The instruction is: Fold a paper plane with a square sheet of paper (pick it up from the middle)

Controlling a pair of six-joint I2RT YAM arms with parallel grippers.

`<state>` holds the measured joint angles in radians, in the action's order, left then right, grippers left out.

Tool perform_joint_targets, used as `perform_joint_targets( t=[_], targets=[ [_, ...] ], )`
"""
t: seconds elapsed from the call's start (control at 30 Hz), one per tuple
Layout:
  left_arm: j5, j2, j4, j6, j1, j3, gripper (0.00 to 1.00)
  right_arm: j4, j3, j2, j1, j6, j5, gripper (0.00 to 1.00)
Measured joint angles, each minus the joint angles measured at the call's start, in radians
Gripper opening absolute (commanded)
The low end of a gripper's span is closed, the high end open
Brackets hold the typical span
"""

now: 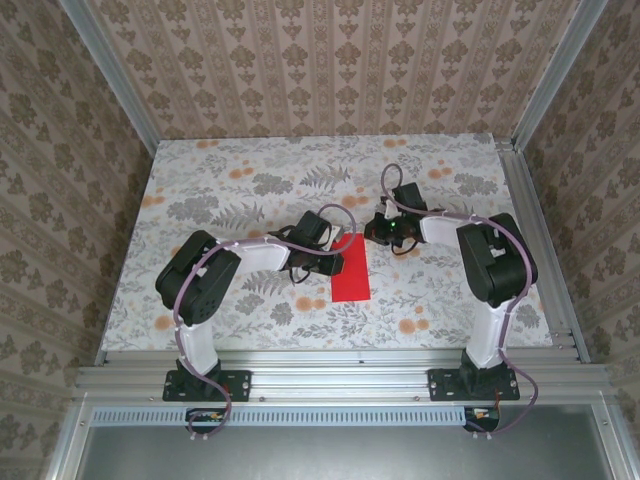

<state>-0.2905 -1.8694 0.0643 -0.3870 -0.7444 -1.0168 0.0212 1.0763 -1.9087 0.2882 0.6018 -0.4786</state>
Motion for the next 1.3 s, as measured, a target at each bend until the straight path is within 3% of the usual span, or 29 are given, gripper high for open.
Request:
perform_joint_targets(
  t=[0.33, 0.9, 1.1, 1.3],
  targets=[
    [-0.002, 0.000, 0.010, 0.000, 0.000, -0.002, 0.19, -0.026, 0.030, -0.048, 0.042, 0.013, 0.008, 0.02],
    [-0.005, 0.006, 0.008, 0.000, 0.000, 0.005, 0.19, -0.021, 0.035, -0.087, -0.021, -0.021, -0.020, 0.02],
    [-0.010, 0.008, 0.019, 0.000, 0.001, 0.005, 0.19, -0.011, 0.012, -0.051, -0.054, -0.031, 0.005, 0.09],
    [-0.014, 0.011, 0.032, 0.000, 0.001, 0.003, 0.19, 0.011, -0.111, 0.098, -0.061, -0.026, -0.012, 0.22]
  ],
)
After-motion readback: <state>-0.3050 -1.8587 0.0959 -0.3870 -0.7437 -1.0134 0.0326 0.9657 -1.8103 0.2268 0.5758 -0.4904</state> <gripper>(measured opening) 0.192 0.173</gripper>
